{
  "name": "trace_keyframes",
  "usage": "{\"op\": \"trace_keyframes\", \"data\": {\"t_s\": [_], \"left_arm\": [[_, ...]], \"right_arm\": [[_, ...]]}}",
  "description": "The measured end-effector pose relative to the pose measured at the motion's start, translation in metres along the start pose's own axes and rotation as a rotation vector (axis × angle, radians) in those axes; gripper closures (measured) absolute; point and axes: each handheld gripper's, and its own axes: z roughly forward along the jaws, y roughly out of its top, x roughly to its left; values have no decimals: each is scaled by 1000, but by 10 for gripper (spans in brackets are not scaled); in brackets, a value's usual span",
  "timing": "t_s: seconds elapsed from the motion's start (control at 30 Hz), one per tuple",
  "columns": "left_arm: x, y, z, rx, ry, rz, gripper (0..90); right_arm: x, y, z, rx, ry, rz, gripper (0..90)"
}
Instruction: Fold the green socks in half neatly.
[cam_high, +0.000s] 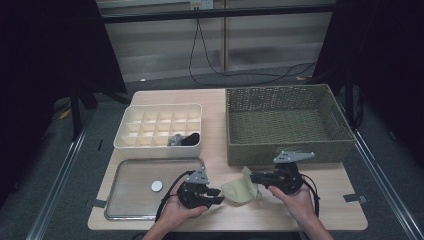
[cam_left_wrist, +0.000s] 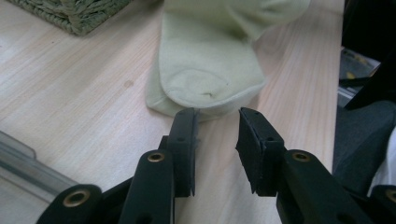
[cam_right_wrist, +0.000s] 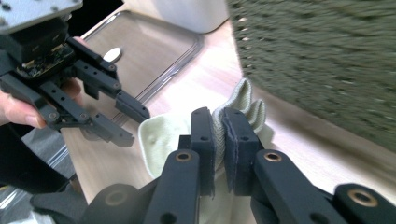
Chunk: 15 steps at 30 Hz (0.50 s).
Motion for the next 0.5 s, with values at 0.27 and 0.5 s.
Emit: {"op": "trace_keyframes", "data": {"t_s": [0.27,0.5], "left_arm": [[0,1,4,0,-12,-21,674],[0,0,12,25,-5,-17,678]], "right_arm": [[12,-1,20,40,37,-17,834],[19,2,29,60,59,-35,832]]}}
